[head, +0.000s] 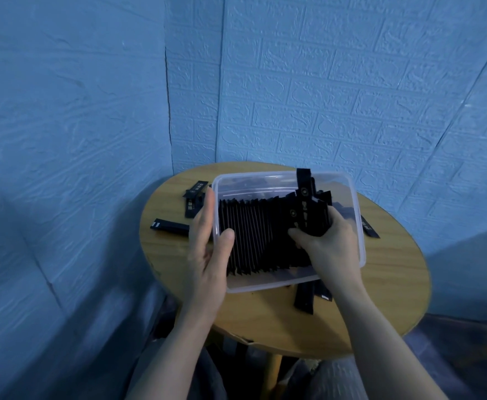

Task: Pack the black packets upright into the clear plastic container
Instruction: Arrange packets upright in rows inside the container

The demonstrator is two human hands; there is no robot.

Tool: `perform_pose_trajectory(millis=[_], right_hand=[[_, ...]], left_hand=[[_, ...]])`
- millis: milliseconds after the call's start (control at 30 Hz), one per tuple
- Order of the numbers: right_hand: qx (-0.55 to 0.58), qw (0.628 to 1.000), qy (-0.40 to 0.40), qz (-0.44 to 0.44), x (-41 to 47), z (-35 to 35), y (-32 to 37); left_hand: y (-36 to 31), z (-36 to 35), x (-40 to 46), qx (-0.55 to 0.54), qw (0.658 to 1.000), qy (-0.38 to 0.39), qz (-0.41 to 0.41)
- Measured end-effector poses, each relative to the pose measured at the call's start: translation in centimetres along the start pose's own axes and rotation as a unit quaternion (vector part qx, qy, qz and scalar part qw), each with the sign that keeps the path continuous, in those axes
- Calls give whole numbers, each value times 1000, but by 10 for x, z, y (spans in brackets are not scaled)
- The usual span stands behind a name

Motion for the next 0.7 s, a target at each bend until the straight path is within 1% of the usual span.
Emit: perform_pose_trajectory(millis=[167,267,367,433,500,567,633,700], right_hand=[[-10,1000,10,-11,-1,-2,-1],[-75,997,-14,-3,-3,-3,4],[-158,987,-35,20,-8,-6,8],[-175,983,-44,28,-9,-6,8],[-135,990,-42,31,-8,-3,7],[-39,999,-25,23,-8,1,7],[61,998,15,13,-10,1,10],[132,988,77,4,-15,-6,17]], left_hand=[[-1,0,0,-3,1000,0,5],[0,0,0,-3,1000,0,5],[0,0,-1,2,1000,0,-2],[-1,0,-1,1,1000,-3,-2],[-1,-1,0,-1,1000,-6,-1],[-1,0,0,1,1000,-8,-1],[-1,1,-1,1,1000,-9,3],[-1,1,-1,-7,1000,-9,15]])
Point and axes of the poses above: each hand's wrist, its own x-axis towards the middle knuckle, its own z-axis out of the back of the hand, y = z × x, the point moved 5 cm from there along x, towards the middle knuckle, and after that the axes turned 11 degrees about -z, right-handed, at the moved point
